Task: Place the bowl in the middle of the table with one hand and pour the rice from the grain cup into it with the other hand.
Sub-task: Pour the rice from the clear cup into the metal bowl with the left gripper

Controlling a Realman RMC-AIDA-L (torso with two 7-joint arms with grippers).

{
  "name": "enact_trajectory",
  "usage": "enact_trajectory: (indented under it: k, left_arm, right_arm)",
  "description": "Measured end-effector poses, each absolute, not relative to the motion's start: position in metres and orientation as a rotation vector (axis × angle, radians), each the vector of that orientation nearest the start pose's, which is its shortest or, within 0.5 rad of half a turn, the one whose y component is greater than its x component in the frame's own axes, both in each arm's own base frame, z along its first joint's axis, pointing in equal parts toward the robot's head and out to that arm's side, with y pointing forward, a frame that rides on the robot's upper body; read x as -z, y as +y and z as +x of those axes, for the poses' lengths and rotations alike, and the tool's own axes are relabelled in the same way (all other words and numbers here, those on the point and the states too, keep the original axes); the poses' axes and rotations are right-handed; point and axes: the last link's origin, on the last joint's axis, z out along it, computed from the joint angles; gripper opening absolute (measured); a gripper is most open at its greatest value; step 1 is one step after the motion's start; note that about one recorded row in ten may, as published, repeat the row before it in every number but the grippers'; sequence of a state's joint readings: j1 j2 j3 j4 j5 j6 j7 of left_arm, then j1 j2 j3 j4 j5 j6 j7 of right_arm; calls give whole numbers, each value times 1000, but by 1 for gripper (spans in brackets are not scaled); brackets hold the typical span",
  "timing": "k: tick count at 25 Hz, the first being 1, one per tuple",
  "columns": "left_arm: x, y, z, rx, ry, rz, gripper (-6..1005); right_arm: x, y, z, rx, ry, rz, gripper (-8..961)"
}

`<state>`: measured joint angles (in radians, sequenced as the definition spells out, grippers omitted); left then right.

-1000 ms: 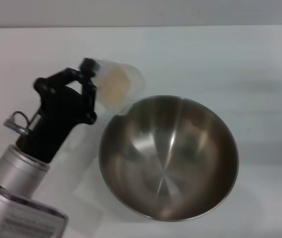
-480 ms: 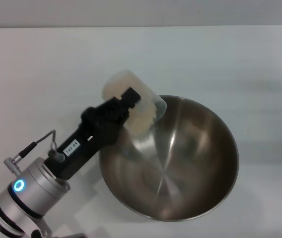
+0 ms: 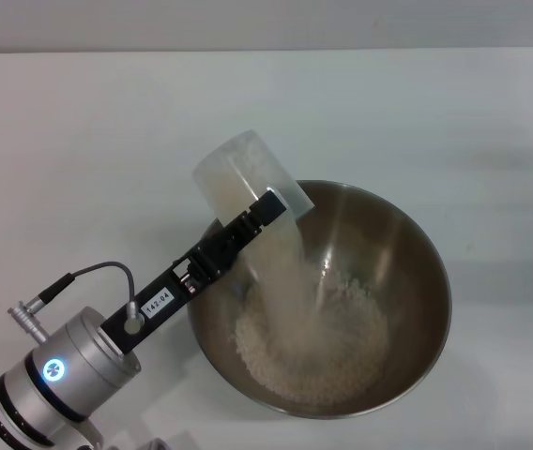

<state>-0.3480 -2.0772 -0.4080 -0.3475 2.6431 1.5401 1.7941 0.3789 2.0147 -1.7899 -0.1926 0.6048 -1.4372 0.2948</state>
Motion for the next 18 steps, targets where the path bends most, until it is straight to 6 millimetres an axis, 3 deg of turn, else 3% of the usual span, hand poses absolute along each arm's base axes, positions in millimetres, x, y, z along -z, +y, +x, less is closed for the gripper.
enact_trajectory:
  k: [9,18]
  left_arm:
    - [99,222,-226,-93,1765,-987,59]
    - [102,223,-228,-174,1841,-903,66]
  right_arm:
    - [-85,324,340,-945,413,-1205,418]
    - [-88,325,341,-943,413,-1194,418]
